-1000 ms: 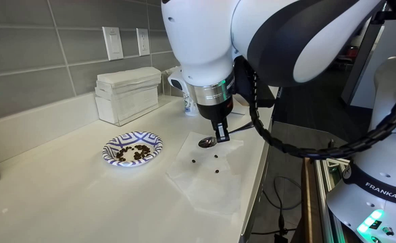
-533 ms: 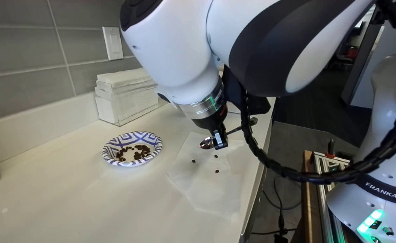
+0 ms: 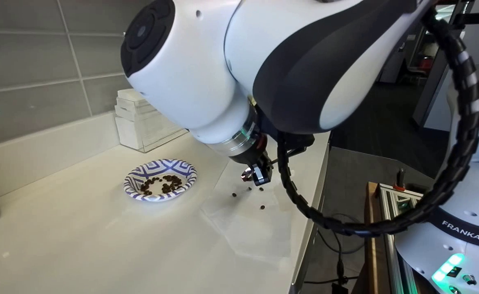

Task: Use the spoon to scoop up contents in the bowl and put them on the tissue

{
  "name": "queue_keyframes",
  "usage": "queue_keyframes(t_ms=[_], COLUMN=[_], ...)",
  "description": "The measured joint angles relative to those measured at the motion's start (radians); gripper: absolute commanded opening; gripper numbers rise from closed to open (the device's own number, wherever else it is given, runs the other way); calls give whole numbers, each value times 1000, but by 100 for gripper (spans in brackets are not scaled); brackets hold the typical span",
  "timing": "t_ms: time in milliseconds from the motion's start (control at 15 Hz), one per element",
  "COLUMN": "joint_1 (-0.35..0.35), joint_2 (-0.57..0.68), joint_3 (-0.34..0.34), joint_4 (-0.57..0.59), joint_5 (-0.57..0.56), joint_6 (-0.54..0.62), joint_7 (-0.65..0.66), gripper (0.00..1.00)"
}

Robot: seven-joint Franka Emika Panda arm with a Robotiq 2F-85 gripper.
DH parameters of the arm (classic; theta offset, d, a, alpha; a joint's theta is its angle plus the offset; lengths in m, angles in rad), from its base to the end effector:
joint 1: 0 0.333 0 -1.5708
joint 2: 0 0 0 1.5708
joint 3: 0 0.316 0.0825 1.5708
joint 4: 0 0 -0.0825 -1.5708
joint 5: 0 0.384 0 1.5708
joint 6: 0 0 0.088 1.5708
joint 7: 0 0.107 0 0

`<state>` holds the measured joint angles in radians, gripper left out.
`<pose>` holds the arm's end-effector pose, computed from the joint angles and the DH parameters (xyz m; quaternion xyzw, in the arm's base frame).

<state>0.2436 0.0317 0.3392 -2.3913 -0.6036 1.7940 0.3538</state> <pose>0.3827 0.1951 0.2833 0.8861 0.2564 -0.1490 0.3562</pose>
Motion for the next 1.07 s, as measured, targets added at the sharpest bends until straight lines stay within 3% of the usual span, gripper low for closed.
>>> queue_keyframes(t_ms=[733,1067], joint_1=[17,-36], joint_2=[28,-30], joint_3=[-48,-135], joint_4=[70,40], joint_5=[-33,-1], joint_6=[-68,189], joint_7=[47,52], gripper=[2,2])
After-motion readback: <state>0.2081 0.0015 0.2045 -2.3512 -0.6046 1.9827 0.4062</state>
